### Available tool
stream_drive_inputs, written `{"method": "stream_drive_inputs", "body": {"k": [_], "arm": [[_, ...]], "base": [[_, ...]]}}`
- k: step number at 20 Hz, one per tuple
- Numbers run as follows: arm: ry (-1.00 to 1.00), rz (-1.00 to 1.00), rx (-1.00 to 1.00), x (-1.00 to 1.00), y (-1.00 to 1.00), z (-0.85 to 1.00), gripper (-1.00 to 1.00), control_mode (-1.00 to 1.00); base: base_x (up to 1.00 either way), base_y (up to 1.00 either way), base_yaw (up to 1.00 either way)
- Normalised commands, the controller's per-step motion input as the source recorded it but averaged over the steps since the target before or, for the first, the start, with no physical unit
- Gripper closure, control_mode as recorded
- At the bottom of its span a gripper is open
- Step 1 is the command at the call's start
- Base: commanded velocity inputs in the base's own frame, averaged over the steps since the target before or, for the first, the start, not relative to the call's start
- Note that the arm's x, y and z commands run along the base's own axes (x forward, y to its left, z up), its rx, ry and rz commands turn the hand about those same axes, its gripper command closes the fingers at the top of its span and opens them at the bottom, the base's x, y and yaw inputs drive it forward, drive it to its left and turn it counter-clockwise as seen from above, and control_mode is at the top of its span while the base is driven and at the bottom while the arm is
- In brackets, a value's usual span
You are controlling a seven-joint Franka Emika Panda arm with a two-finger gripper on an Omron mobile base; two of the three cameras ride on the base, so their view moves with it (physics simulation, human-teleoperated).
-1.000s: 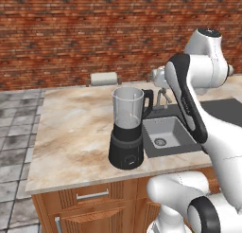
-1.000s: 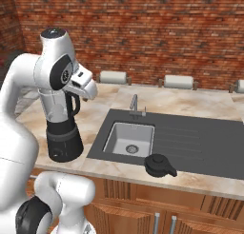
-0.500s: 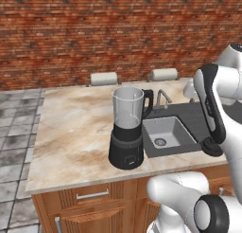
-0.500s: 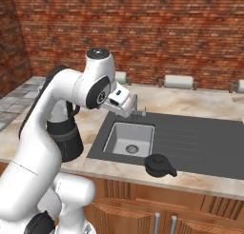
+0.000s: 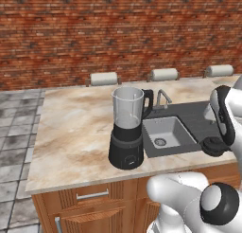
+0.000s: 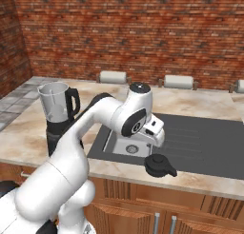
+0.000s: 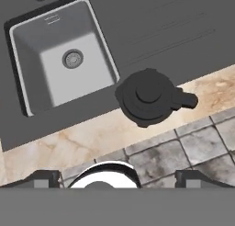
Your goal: Open the blender lid, put the tangerine in the blender, close the lid, and start the blender.
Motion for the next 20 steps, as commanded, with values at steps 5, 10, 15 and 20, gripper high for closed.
{"method": "stream_drive_inputs", "body": {"k": [5, 10, 15, 20], "arm": [[0.17, -0.03, 0.00, 0.00, -0.72, -0.52, -1.00, -1.00], [0.11, 0.00, 0.00, 0.05, -0.05, -0.32, -1.00, -1.00], [0.02, 0.00, 0.00, 0.17, 0.00, -0.27, -1.00, -1.00], [0.01, 0.00, 0.01, 0.29, 0.00, -0.25, -1.00, -1.00]], "base": [[0.00, 0.00, 0.00], [0.00, 0.00, 0.00], [0.00, 0.00, 0.00], [0.00, 0.00, 0.00]]}}
